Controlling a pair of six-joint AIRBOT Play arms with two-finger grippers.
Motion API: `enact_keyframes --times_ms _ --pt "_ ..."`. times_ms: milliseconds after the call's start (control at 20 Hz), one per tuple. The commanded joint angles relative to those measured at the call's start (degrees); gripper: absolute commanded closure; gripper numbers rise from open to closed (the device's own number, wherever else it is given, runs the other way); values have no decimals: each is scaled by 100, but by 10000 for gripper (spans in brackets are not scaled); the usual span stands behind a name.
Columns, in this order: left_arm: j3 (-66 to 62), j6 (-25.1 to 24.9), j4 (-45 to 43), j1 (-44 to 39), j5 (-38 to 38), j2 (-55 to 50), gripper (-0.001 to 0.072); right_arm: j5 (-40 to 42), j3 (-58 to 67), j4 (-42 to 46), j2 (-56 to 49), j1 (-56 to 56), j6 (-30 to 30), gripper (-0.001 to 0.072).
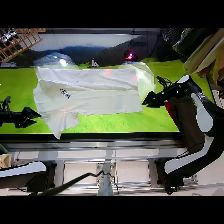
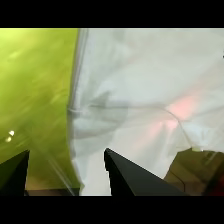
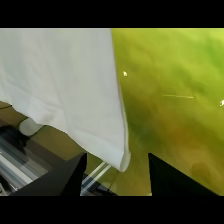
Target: Fold the clothes and pants, and hang the long-sleeved shirts on hangers.
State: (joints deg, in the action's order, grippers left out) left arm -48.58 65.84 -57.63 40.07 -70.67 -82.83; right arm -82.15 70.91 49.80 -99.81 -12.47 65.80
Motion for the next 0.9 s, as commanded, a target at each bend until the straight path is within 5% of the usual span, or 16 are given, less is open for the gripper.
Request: enact_keyframes --times_ms 0,150,200,300,350,400,850 --pt "487 -240 -7 -133 157 153 200 236 -424 -302 81 -35 -273 250" --pt "522 -214 26 -461 457 149 209 385 -564 -369 74 166 -400 260" --pt "522 -195 35 -568 586 151 264 442 -599 -424 61 280 -426 328" --pt "522 -197 175 -756 769 151 596 599 -627 -525 57 492 -398 579" --pt "520 -199 282 -824 837 151 649 601 -627 -616 59 546 -400 636" --pt "520 -199 380 -857 881 151 667 564 -627 -699 61 577 -402 694" --pt "516 -890 1016 -308 -216 1152 701 -22 -942 214 1246 566 -398 698"
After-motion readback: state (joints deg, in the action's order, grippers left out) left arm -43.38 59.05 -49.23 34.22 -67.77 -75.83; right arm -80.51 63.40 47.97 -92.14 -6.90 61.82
